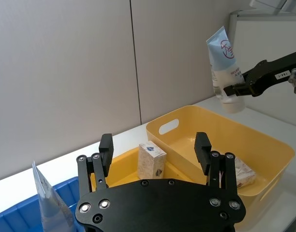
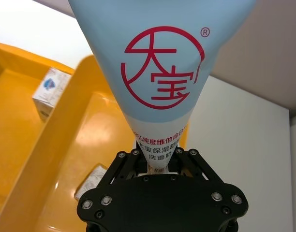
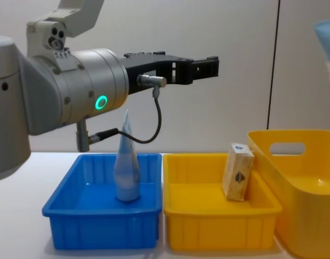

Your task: Bimanual collaborative sorting of washing and personal care products

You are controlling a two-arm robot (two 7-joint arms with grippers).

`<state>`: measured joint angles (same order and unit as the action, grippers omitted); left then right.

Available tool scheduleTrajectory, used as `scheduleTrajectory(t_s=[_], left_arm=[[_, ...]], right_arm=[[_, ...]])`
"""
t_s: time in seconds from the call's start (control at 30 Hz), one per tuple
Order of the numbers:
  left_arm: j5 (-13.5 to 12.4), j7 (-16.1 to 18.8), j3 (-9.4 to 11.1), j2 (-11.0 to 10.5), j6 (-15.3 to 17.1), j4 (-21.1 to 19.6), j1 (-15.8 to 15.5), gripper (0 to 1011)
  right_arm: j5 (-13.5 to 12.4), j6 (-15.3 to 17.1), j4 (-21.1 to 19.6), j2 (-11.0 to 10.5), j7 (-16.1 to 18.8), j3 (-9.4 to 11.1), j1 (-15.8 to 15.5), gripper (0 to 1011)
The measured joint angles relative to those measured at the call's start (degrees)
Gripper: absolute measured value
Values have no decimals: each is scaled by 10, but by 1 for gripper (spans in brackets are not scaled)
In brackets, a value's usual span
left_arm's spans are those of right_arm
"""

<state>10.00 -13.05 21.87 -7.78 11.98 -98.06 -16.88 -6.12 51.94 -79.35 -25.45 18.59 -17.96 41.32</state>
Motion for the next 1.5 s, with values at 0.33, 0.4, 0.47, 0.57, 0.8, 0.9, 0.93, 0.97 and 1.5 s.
scheduleTrajectory(t_s=[0.33,0.4,0.47,0.57,0.8,0.9,0.93,0.97,1.5], left_arm=[[0,0,0,0,0,0,0,1002],[0,0,0,0,0,0,0,1002],[0,0,0,0,0,0,0,1002],[0,0,0,0,0,0,0,1001],[0,0,0,0,0,0,0,1002],[0,0,0,0,0,0,0,1001],[0,0,0,0,0,0,0,1002],[0,0,0,0,0,0,0,1001],[0,0,0,0,0,0,0,1002]], right_arm=[[7,34,37,4,13,-12,39,194],[7,38,41,5,16,-12,44,194],[8,41,44,6,17,-13,47,194],[9,45,48,7,19,-13,51,192],[10,52,54,9,22,-13,59,215],[10,53,56,10,23,-13,61,305],[10,54,56,10,23,-13,61,329],[10,54,57,10,23,-13,62,355],[11,58,60,11,25,-14,66,882]])
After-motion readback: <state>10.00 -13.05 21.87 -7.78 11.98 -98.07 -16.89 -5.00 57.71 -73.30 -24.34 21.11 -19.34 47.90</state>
